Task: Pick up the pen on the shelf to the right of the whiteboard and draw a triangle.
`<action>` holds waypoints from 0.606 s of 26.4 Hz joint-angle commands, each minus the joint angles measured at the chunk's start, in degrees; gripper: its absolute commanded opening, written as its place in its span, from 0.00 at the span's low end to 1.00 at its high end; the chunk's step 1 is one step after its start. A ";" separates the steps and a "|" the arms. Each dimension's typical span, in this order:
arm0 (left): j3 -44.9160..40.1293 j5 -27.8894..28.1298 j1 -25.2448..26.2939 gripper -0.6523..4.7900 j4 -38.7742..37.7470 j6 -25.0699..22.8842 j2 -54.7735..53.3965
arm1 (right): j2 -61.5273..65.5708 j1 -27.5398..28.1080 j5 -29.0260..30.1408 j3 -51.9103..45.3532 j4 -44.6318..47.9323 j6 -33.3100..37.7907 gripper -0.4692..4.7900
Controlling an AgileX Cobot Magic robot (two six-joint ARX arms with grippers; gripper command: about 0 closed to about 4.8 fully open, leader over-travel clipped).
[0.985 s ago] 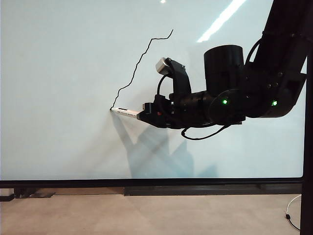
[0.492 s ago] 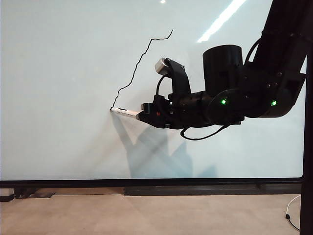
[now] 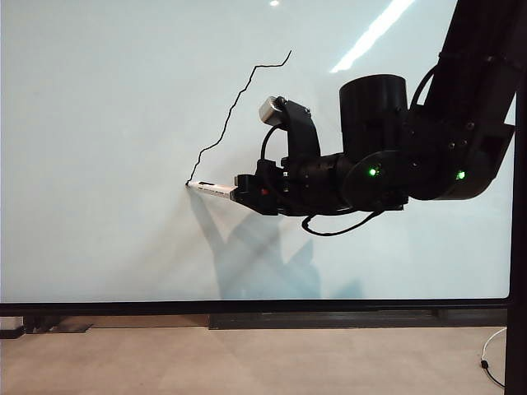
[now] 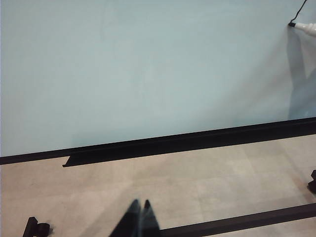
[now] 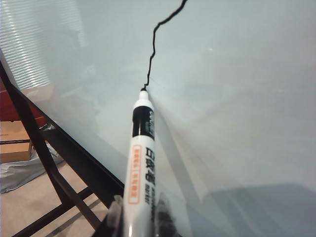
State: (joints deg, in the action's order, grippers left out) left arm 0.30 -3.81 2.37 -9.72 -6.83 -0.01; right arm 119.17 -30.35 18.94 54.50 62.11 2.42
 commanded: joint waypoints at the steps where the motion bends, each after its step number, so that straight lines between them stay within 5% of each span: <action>1: 0.11 -0.02 -0.02 0.11 -0.46 -0.04 0.00 | -0.83 1.40 -5.14 0.07 2.23 0.11 0.08; 16: 0.11 -0.02 -0.02 0.11 -0.46 -0.04 0.00 | -6.14 4.59 -5.60 -9.14 5.44 -2.03 0.08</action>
State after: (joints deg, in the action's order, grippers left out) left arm 0.30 -3.81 2.37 -9.72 -6.83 -0.01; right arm 113.67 -26.39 17.41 45.39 65.82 0.27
